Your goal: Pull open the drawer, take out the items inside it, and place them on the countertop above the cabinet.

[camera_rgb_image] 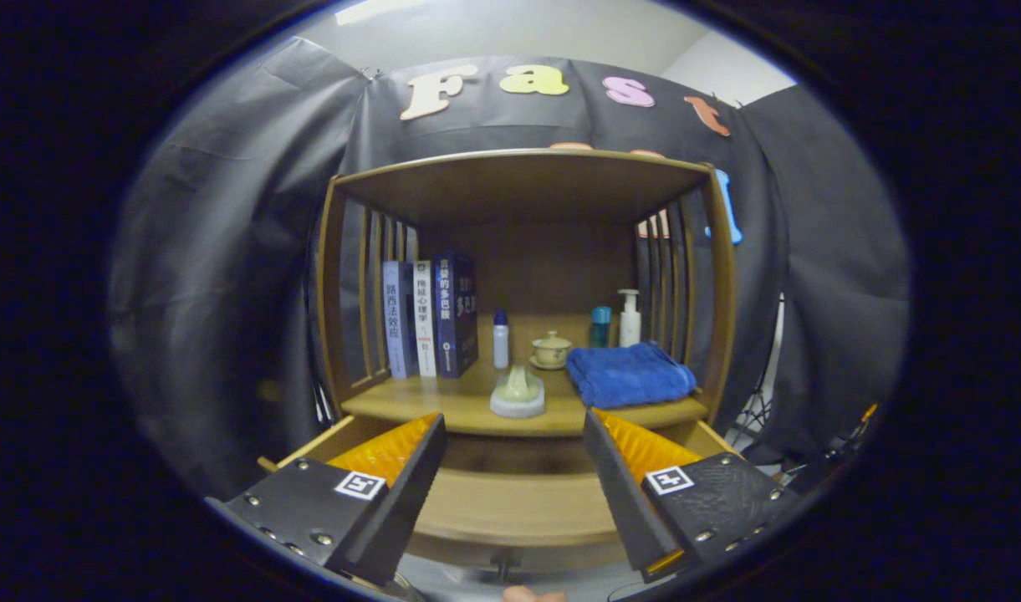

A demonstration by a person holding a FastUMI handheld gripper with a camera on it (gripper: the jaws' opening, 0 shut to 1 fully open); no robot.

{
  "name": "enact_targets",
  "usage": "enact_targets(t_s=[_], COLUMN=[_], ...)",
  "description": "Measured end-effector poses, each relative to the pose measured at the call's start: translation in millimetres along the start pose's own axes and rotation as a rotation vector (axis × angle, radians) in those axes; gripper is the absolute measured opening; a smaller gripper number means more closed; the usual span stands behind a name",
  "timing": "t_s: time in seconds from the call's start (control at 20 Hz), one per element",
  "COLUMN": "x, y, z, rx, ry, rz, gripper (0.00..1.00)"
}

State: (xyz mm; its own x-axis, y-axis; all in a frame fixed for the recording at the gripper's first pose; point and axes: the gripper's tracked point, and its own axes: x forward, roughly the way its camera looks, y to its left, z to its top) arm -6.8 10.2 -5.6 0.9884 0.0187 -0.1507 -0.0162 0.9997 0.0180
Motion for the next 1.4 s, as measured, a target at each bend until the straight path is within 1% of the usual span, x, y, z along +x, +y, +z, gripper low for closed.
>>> enact_targets(t_s=[0.15, 0.25, 0.4, 0.6, 0.95, 1.0, 1.2, 1.4], x=[-25.0, -34.5, -36.9, -32.1, -15.7, -17.2, -13.4, -10.3], y=[-4.7, -1.6, 2.5, -2.3, -0.4, -3.1, -3.6, -5.1], z=[-25.4, -46.6, -76.4, -98.7, -120.4, -122.0, -123.2, -123.5], rx=[-0.021, -0.019, -0.01, 0.012, 0.03, 0.028, -0.006, -0.034], ry=[0.015, 0.048, 0.107, 0.151, 0.207, 0.209, 0.203, 0.199], rz=[-0.037, -0.045, -0.038, -0.058, -0.057, -0.072, -0.098, -0.097], gripper=[0.97, 0.97, 0.97, 0.98, 0.98, 0.97, 0.97, 0.97])
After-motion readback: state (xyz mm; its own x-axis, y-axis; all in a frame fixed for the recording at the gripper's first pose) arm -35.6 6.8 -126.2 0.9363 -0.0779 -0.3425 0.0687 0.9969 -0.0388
